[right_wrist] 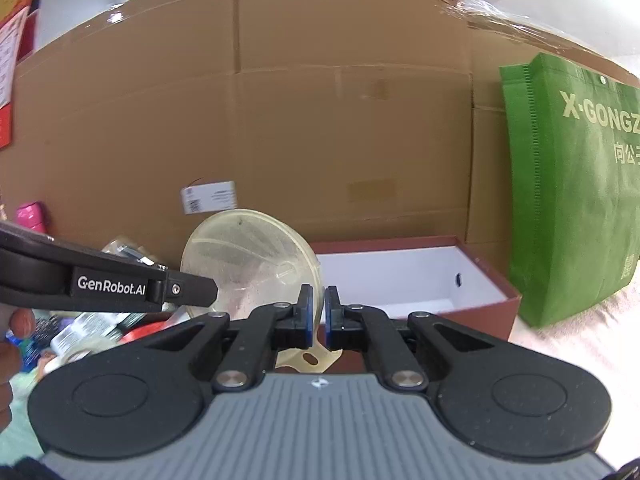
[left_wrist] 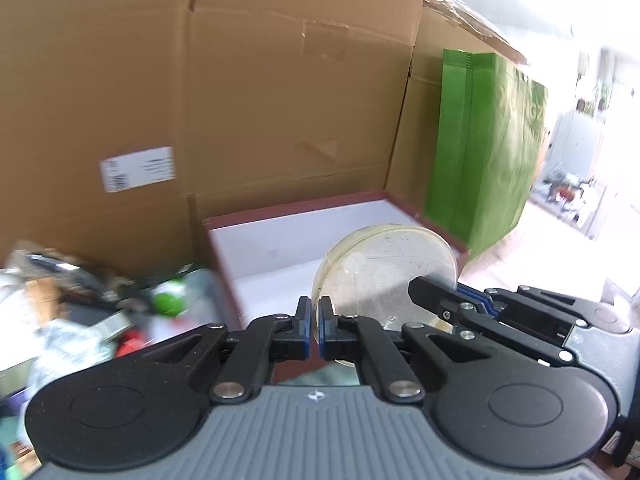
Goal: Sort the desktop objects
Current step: 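Lift the funnel and carry it with the right gripper over the brown shoebox, then lower the funnel into the shoebox and open the right gripper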
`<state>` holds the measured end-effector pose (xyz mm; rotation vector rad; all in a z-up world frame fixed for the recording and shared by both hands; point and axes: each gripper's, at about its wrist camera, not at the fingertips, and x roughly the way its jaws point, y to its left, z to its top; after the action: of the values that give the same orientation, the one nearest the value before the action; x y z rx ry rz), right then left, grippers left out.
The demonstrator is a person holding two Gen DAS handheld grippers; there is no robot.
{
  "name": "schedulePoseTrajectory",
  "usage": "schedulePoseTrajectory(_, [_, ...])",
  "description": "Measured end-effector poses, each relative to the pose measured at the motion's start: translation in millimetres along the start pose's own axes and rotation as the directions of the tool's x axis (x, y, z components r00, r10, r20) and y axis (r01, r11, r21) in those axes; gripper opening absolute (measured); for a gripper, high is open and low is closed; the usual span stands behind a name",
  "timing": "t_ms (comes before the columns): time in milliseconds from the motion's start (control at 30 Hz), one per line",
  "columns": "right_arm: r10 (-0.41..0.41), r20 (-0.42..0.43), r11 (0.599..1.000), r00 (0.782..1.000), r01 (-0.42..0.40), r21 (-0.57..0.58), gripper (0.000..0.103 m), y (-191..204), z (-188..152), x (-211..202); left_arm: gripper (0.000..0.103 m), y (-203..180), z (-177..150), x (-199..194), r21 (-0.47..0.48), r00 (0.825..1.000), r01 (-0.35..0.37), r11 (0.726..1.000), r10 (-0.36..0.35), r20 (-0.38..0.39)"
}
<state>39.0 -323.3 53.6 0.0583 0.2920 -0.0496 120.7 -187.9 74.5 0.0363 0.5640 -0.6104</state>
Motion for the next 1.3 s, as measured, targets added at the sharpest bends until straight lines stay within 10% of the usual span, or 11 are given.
schedulePoseTrajectory(467, [-0.107,-0.142,0.993,0.984,0.098,-0.069,0.003,-88,31,106,0.001,-26,45,140,-0.048,0.991,0.093,0.994,-0.098,-0.094])
schedulePoseTrajectory(1033, [-0.177,-0.235,0.979,0.956,0.146,-0.142,0.005,-124,7,169,0.001,-46,49,217,0.015,0.977,0.096,0.995,-0.091,-0.194])
schedulePoseTrajectory(1200, [-0.17,-0.255,0.976,0.952,0.127,-0.174,0.019,-120,9,167,0.043,-38,47,206,-0.002,0.984,0.072,0.997,-0.071,-0.162])
schedulePoseTrajectory(1267, [-0.159,-0.259,0.978,0.953,0.117,-0.172,0.029,-120,10,163,0.083,-30,47,200,-0.05,0.988,0.062,0.997,-0.069,-0.138])
schedulePoseTrajectory(1300, [-0.143,-0.257,0.981,0.956,0.102,-0.167,0.039,-119,11,161,0.087,-25,47,195,-0.082,0.99,0.081,0.993,-0.09,-0.108])
